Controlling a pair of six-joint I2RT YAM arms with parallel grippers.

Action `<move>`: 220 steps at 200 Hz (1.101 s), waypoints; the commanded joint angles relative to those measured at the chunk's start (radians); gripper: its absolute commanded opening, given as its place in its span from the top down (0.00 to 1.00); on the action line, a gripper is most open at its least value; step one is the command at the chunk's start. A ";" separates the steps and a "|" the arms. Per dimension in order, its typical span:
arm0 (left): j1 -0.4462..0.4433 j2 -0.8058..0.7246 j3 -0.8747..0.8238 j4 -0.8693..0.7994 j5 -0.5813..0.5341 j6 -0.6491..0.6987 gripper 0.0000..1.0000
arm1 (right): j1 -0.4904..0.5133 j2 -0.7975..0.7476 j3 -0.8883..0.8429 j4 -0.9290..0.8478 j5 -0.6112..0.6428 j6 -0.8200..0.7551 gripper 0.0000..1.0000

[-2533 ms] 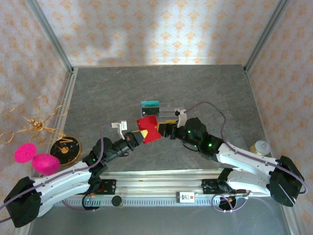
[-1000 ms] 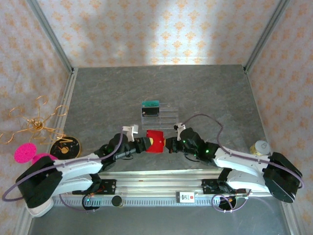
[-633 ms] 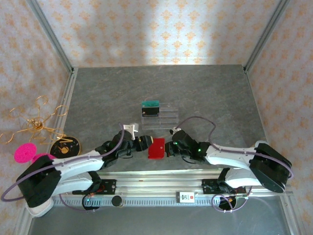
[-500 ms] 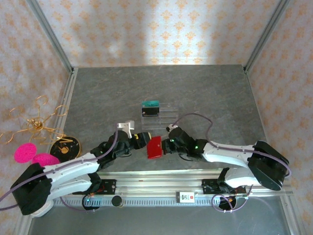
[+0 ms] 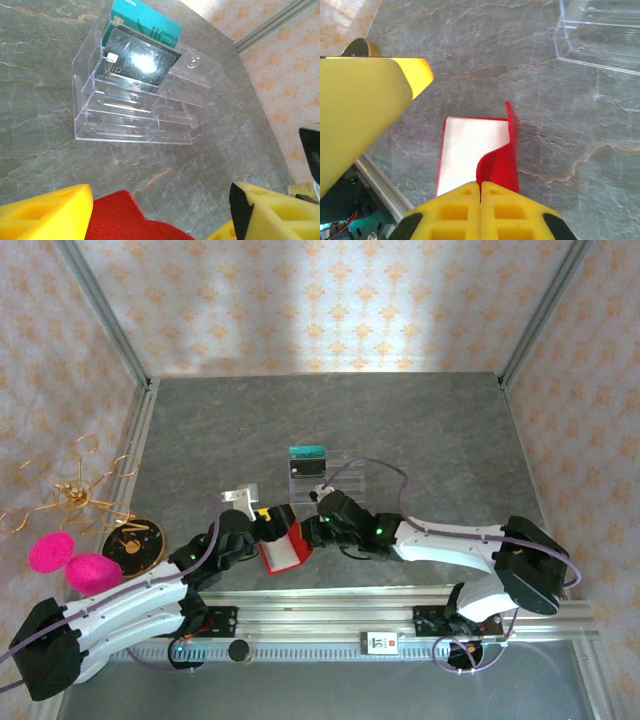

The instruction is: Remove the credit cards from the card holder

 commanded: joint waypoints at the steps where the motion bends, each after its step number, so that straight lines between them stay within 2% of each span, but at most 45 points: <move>1: 0.007 0.010 0.027 -0.017 0.004 0.036 0.27 | 0.006 -0.063 -0.021 -0.072 0.093 0.068 1.00; 17: 0.008 0.037 0.023 0.008 0.036 0.042 0.29 | 0.006 -0.093 -0.047 -0.114 0.158 0.107 1.00; 70: 0.006 0.212 -0.014 0.105 0.125 0.020 0.48 | -0.004 -0.084 -0.196 -0.113 0.291 0.214 1.00; 90: 0.006 0.279 -0.030 0.140 0.142 0.013 0.58 | -0.022 -0.036 -0.228 -0.099 0.293 0.214 1.00; 126: 0.007 0.334 -0.018 0.156 0.158 0.027 0.61 | -0.038 0.053 -0.216 -0.109 0.295 0.191 1.00; 147: 0.006 0.347 -0.009 0.148 0.159 0.032 0.61 | -0.039 0.045 -0.215 -0.091 0.278 0.167 0.82; 180: 0.007 0.357 -0.003 0.156 0.168 0.042 0.61 | -0.039 -0.067 -0.219 -0.092 0.267 0.124 0.58; 205: 0.007 0.371 0.005 0.161 0.174 0.047 0.61 | -0.039 -0.142 -0.203 -0.141 0.283 0.105 0.55; 220: 0.006 0.366 0.005 0.162 0.176 0.045 0.60 | -0.039 -0.194 -0.195 -0.134 0.251 0.055 0.55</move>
